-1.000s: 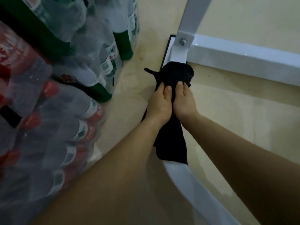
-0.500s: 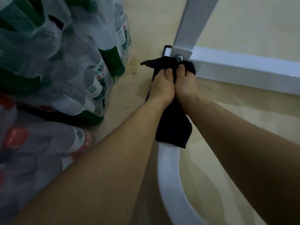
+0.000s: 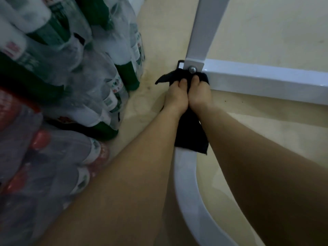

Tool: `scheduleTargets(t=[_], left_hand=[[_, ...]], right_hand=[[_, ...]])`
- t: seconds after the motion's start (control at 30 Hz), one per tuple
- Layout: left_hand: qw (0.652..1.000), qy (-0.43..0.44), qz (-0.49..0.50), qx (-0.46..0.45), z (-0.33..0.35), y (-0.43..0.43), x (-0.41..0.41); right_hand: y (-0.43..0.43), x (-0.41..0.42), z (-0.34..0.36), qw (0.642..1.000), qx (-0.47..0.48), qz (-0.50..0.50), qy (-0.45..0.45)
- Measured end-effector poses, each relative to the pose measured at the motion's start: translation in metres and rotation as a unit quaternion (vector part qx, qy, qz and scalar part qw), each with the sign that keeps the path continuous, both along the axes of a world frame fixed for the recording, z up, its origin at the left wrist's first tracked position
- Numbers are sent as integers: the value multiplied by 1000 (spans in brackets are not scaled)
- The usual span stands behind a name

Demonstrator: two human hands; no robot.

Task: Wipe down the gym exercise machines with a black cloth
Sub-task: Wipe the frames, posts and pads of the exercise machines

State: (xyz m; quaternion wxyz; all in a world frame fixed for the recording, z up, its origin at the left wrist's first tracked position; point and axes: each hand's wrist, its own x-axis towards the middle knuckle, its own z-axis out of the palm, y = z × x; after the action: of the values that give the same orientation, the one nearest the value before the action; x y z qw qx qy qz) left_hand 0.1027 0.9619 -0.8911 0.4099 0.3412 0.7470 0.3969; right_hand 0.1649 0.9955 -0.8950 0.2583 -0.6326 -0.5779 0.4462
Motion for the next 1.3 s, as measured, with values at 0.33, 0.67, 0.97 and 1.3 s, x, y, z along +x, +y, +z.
scheduleTargets(t=[0.33,0.67,0.97,1.3], left_hand=[[998,-60,-10,13,-15,-140,32],[999,-16,5,41,-21,-40,7],[1000,18,9,15,-18,26,-8],[1000,2,10,25,-11,4,-4]], right_hand=[[-134,45,1,997,-32,67,11],[-37,8,-10,997,-14,-11,69],[14,-3,-20,996,-31,-65,55],[4,1,1,997,4,39,-65]])
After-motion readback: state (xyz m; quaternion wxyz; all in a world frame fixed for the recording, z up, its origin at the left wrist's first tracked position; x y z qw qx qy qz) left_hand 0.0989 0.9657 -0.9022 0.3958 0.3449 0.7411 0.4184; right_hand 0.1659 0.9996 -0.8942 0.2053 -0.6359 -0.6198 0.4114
